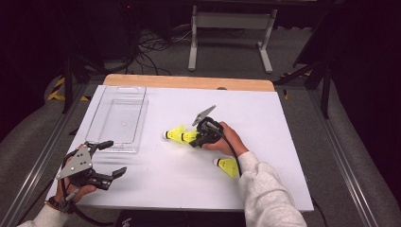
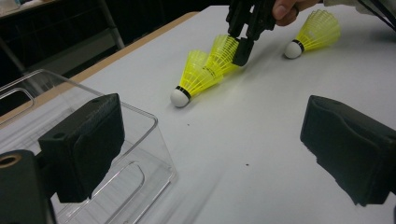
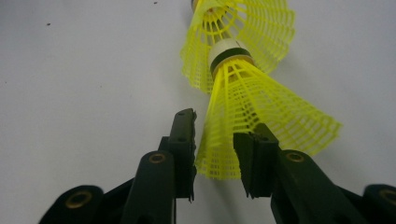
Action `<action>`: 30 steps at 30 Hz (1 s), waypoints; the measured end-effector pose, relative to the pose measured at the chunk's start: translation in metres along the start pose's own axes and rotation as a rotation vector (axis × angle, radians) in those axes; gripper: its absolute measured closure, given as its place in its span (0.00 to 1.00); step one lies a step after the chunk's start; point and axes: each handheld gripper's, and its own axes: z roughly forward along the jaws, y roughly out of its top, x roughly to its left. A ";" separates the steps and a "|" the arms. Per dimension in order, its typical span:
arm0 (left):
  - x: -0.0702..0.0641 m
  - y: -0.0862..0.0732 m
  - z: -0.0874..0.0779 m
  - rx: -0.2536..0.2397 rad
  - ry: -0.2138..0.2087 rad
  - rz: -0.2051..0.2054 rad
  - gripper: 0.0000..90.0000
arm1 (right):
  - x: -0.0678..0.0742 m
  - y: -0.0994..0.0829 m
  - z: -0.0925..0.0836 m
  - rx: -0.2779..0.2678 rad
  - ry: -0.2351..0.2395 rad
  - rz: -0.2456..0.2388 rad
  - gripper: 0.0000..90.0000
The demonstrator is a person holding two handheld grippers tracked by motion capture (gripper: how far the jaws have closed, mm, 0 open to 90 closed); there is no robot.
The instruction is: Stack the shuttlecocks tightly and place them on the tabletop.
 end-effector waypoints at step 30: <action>-0.001 0.001 0.002 0.002 -0.008 0.008 0.08 | 0.021 0.013 -0.002 -0.068 -0.035 -0.043 0.99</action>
